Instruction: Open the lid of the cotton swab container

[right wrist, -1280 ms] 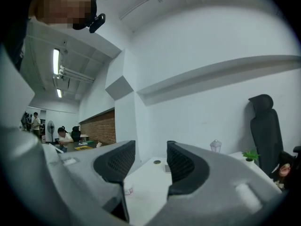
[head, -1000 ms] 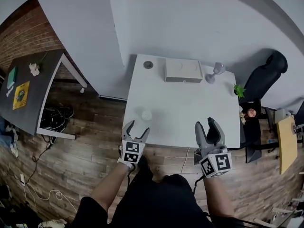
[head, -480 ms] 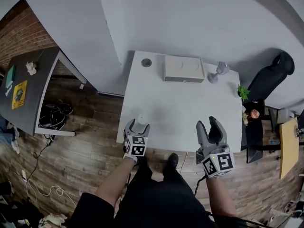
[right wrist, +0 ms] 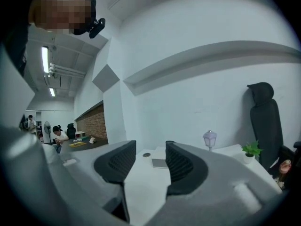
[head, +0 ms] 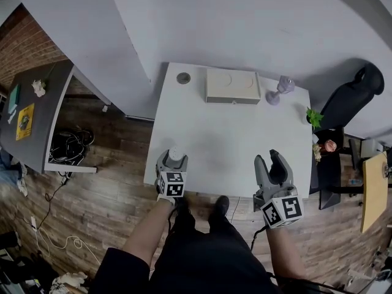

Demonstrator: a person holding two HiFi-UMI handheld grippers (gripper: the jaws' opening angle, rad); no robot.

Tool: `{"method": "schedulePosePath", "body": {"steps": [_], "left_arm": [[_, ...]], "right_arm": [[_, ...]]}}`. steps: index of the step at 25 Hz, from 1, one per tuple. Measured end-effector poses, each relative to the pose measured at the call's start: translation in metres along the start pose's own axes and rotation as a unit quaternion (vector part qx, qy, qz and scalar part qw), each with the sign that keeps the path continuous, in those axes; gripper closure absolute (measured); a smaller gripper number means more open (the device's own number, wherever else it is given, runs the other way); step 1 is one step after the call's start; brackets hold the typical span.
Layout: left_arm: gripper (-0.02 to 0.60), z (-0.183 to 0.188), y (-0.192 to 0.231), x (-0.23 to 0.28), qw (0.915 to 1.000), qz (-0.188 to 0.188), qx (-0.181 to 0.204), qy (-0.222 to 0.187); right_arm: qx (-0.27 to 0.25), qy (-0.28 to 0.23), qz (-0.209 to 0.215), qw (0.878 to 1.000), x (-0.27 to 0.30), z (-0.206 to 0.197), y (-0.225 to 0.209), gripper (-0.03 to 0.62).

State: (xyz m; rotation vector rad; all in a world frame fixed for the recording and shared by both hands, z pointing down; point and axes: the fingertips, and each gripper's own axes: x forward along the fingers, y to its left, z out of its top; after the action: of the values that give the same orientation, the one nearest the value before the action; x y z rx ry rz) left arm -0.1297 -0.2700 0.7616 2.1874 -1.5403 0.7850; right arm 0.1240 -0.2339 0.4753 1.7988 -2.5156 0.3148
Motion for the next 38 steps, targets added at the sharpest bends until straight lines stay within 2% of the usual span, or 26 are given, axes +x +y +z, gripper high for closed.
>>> {"method": "schedulePosePath", "body": {"steps": [1, 6, 11, 14, 17, 21, 23, 25, 29, 33, 35, 38], "left_arm": [[0.322, 0.001, 0.001, 0.0, 1.0, 0.0, 0.0, -0.004], [0.331, 0.003, -0.004, -0.004, 0.9995, -0.029, 0.01, -0.013], [0.331, 0.025, -0.011, -0.017, 0.9962, -0.073, 0.043, -0.022], [0.331, 0.044, -0.017, -0.032, 0.9916, -0.105, 0.071, -0.027], [0.331, 0.067, -0.016, -0.049, 0.9872, -0.113, 0.104, -0.044], [0.331, 0.097, -0.018, -0.07, 0.9827, -0.128, 0.119, -0.062], [0.331, 0.109, -0.027, -0.083, 0.9773, -0.156, 0.129, -0.06], [0.331, 0.123, -0.041, -0.099, 0.9678, -0.191, 0.151, -0.063], [0.331, 0.157, -0.065, -0.136, 0.9468, -0.245, 0.196, -0.072], [0.331, 0.183, -0.083, -0.165, 0.9299, -0.268, 0.242, -0.072], [0.331, 0.189, -0.092, -0.177, 0.9224, -0.278, 0.26, -0.063], [0.331, 0.193, -0.101, -0.189, 0.9133, -0.287, 0.285, -0.043]], "right_arm": [[0.0, 0.002, -0.001, 1.0, -0.001, -0.001, -0.001, 0.396], [0.002, 0.007, -0.005, 1.0, -0.004, -0.004, -0.004, 0.402], [0.0, 0.001, 0.003, 1.0, 0.0, 0.001, 0.003, 0.407], [-0.002, -0.006, 0.013, 1.0, 0.003, 0.006, 0.011, 0.407], [-0.004, -0.012, 0.025, 1.0, 0.005, 0.011, 0.018, 0.407], [-0.017, -0.017, 0.046, 0.999, 0.009, 0.018, 0.029, 0.407], [-0.036, -0.017, 0.067, 0.997, 0.012, 0.025, 0.04, 0.407], [-0.058, -0.019, 0.099, 0.993, 0.016, 0.033, 0.054, 0.407], [-0.097, -0.015, 0.185, 0.978, 0.02, 0.047, 0.085, 0.407], [-0.126, -0.007, 0.259, 0.958, 0.021, 0.061, 0.114, 0.378], [-0.14, 0.003, 0.302, 0.943, 0.017, 0.062, 0.131, 0.372], [-0.172, 0.034, 0.364, 0.915, 0.006, 0.053, 0.159, 0.361]]}}
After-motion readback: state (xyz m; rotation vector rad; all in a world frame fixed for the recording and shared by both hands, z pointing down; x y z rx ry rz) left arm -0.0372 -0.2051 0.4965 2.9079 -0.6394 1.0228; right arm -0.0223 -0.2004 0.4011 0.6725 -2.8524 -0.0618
